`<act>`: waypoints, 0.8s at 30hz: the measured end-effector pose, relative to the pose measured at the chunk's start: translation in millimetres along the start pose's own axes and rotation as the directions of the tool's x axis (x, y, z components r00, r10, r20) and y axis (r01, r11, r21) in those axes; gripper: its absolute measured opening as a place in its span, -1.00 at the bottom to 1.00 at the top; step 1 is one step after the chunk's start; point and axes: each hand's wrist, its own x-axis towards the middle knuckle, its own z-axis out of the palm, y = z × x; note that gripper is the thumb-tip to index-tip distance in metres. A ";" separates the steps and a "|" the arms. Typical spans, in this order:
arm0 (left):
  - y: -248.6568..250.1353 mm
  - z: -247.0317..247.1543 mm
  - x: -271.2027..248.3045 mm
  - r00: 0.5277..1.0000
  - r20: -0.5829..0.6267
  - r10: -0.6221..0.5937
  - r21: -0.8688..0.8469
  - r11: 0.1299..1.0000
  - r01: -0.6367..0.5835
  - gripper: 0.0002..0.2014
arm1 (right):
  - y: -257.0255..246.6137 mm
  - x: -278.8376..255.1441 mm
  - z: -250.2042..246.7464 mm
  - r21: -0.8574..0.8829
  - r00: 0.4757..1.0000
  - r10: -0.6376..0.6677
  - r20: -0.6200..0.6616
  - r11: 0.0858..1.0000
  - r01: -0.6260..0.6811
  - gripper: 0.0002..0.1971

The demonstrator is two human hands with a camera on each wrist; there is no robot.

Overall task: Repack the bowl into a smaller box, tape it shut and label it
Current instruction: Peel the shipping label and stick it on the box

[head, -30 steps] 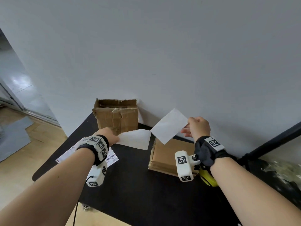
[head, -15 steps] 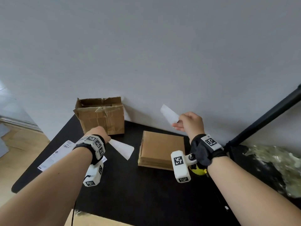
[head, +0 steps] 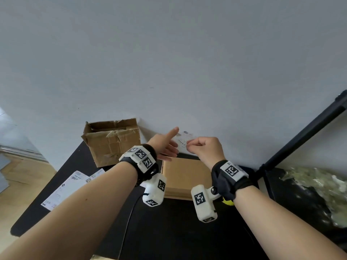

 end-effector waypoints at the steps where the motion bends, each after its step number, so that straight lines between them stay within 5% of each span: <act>1: 2.7 2.5 -0.4 1.000 0.003 0.011 -0.027 1.000 -0.011 -0.44 | -1.5 -1.9 -1.3 -0.039 1.000 -0.007 0.004 0.999 0.007 -0.87; 6: 11.0 6.1 2.1 0.983 -0.097 0.155 0.133 0.981 -0.142 -0.92 | -6.2 -9.4 -8.0 -0.010 0.999 -0.039 0.037 0.999 0.040 -0.98; 9: 13.1 3.3 2.3 0.984 -0.035 0.176 0.261 0.952 -0.161 -0.96 | 3.0 -1.5 -20.4 -0.154 0.989 -0.077 -0.128 0.986 0.057 -0.82; 12: 11.8 2.9 2.4 0.983 0.065 0.170 0.363 0.914 -0.182 -0.92 | 14.6 8.2 -35.5 -0.237 0.969 -0.003 -0.247 0.970 -0.057 -0.59; 15: 9.2 4.5 2.1 0.981 0.108 0.162 0.388 0.901 -0.192 -0.97 | 24.6 11.2 -42.4 -0.167 0.977 0.168 -0.129 0.968 -0.188 -0.81; 16: 7.8 5.2 2.2 0.981 0.120 0.152 0.390 0.902 -0.188 -0.96 | 27.5 10.8 -42.6 -0.161 0.976 0.199 -0.093 0.964 -0.212 -0.92; 21: -8.1 8.2 7.7 0.990 0.085 0.114 0.360 0.923 -0.137 -0.45 | 48.6 13.5 -37.9 -0.162 0.957 0.279 -0.075 0.944 -0.288 -0.81; 24: -19.0 8.5 9.7 0.989 0.084 0.118 0.416 0.898 -0.142 -0.33 | 60.4 12.7 -33.7 -0.156 0.942 0.337 -0.011 0.930 -0.334 -0.84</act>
